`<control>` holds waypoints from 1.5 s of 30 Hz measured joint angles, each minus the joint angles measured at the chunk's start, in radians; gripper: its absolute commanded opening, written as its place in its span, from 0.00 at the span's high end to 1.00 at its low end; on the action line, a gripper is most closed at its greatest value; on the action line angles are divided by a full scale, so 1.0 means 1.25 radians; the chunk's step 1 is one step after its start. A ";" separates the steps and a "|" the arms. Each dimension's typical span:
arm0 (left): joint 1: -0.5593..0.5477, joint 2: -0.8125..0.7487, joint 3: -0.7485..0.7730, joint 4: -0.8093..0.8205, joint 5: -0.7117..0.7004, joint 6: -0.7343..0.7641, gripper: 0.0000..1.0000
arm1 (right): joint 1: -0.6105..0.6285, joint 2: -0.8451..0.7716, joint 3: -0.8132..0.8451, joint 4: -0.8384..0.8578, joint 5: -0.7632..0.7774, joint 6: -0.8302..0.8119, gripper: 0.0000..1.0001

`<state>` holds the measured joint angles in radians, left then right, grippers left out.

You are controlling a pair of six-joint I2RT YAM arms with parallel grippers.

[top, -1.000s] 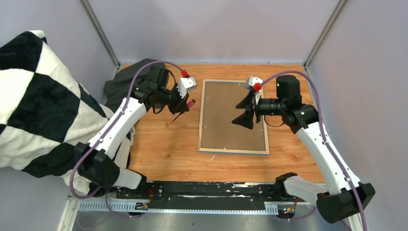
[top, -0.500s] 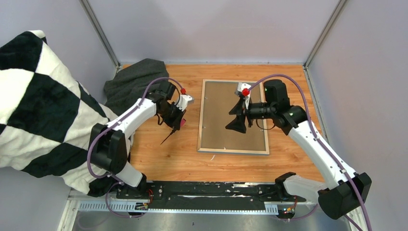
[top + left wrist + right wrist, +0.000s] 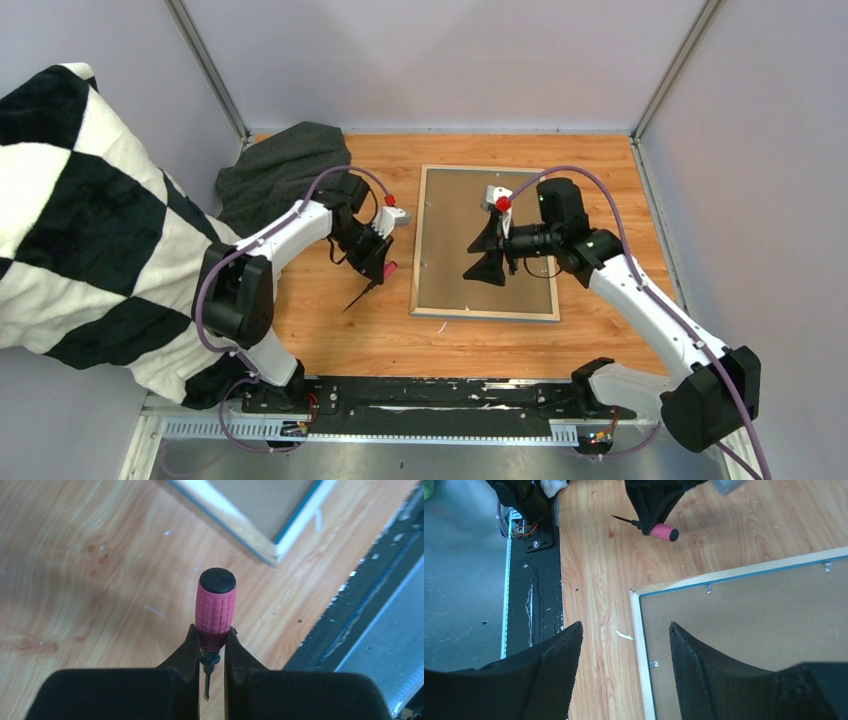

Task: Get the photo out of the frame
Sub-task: Pick up the screwdriver from the center of the board.

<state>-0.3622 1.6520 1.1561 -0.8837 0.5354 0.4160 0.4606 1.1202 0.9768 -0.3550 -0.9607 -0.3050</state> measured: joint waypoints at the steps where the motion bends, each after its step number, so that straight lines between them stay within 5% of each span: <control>1: -0.001 -0.006 0.004 -0.007 0.024 0.004 1.00 | 0.002 0.004 -0.013 0.019 -0.003 0.005 0.35; 9: -0.081 -0.079 0.062 -0.031 0.174 0.009 1.00 | 0.040 0.017 -0.083 0.135 -0.034 0.008 0.35; 18: -0.160 -0.105 0.092 -0.074 0.268 0.019 1.00 | 0.138 -0.048 -0.144 0.171 -0.045 -0.224 0.32; 31: -0.238 -0.126 0.074 -0.119 0.275 0.067 1.00 | 0.220 -0.022 -0.146 0.177 0.023 -0.390 0.32; 45: -0.260 -0.125 0.064 -0.153 0.285 0.107 1.00 | 0.314 -0.023 -0.185 0.218 0.086 -0.419 0.38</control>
<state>-0.6876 1.4952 1.2358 -1.0752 0.8917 0.5503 0.8532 1.0916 0.7460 -0.0830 -0.8536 -0.8288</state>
